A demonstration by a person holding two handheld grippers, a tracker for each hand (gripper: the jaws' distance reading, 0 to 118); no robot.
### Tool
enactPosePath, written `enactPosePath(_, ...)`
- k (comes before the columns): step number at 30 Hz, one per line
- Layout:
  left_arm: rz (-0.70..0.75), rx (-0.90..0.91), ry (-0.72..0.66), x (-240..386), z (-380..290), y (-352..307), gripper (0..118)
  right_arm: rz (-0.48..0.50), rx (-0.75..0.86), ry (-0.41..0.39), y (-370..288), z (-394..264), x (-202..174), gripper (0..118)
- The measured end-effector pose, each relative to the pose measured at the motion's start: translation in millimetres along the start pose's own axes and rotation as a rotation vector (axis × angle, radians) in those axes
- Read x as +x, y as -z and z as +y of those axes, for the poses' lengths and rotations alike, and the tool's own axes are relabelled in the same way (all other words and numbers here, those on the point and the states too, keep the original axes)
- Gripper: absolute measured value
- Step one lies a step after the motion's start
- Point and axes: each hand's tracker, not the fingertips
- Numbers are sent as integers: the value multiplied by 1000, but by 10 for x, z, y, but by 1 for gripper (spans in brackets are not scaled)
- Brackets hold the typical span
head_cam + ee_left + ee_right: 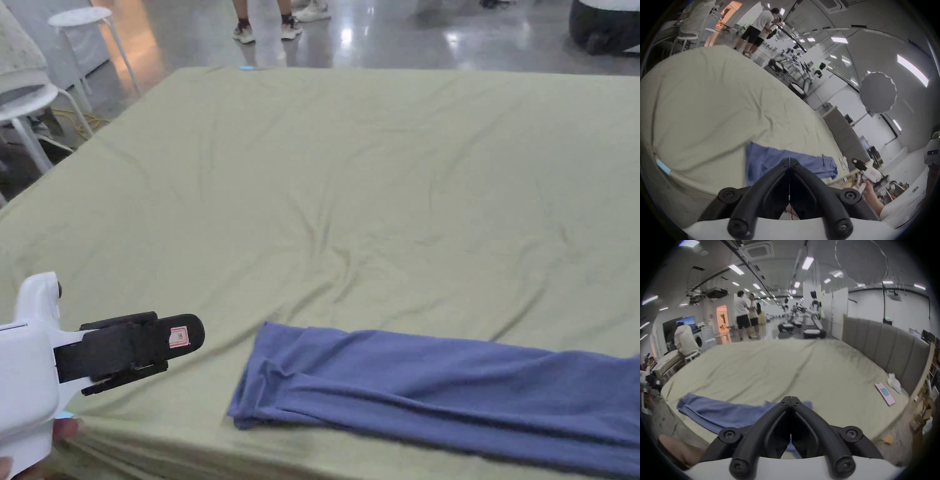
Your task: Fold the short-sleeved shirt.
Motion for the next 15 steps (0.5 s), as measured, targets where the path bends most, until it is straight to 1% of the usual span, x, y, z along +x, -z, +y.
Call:
enactPosePath(1,14,37,-11,-47,22,-44,0,74,5,8,2,68,-72,0)
enactPosePath(2,-92,-62,-18,-104,37,-30,0,81,20,-1,0,132,-191,0)
enactPosePath(3,-163,-105,-45,-163,30,4,0,77,24,-8,5,179,-293,0)
enactPosePath(5,-191,-121,-63,-294,-1,100,0,151,-1,-1,165,176,-347,0)
enactPosePath(6,-246,-173,-92,-453,30,195,0,145,-3,2,212,195,-401,0)
enactPosePath(7,-278,-202,-120,-545,15,299,0,160,-9,-3,269,213,-451,0)
enactPosePath(8,-268,-218,-163,-654,15,416,0,173,-7,-29,284,215,-545,0)
enactPosePath(10,-336,-304,-245,-952,11,683,0,176,-9,-51,370,211,-638,0)
enactPosePath(11,-316,-274,-213,-1081,-9,816,0,186,-19,-57,425,210,-664,0)
enactPosePath(12,-323,-284,-218,-1210,-14,953,0,209,-32,-62,461,206,-708,0)
enactPosePath(13,-345,-327,-298,-1360,-35,1103,7,223,-42,-54,509,190,-733,0)
enactPosePath(14,-368,-356,-397,-1521,-51,1184,37,222,-47,-52,553,176,-756,0)
enactPosePath(15,-391,-383,-427,-1588,-56,1272,69,223,-60,-52,590,168,-777,0)
